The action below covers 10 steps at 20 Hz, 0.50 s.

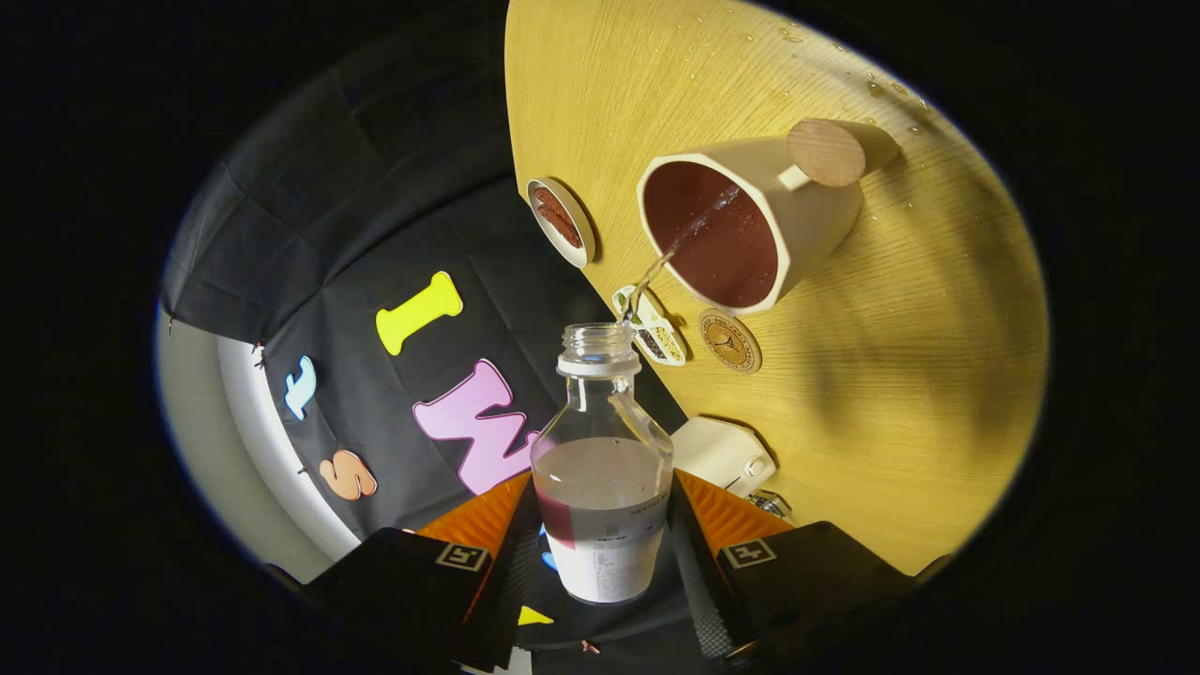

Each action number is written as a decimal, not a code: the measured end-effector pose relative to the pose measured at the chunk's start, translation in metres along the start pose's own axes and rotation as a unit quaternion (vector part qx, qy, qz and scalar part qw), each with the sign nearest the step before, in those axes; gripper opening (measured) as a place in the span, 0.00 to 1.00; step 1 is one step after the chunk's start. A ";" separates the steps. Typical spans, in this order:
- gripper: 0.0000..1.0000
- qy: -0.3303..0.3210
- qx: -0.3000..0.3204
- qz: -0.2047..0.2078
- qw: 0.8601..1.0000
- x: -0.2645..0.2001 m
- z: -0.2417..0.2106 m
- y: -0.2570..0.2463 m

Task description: Take the bottle from table, then pour the juice into the cup, finally place the bottle on the coaster

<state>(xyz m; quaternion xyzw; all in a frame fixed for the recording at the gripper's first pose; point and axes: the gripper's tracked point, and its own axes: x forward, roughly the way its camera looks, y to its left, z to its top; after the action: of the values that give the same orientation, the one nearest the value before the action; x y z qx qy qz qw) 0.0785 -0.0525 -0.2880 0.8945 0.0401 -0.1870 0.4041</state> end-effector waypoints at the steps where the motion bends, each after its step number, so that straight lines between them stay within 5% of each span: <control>1: 0.75 -0.002 0.003 0.000 1.000 0.000 0.001 0.000; 10: 0.75 -0.019 0.036 0.021 0.999 -0.001 0.012 0.012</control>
<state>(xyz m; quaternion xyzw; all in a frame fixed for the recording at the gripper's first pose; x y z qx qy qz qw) 0.0769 -0.0695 -0.2860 0.9055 0.0069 -0.1967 0.3760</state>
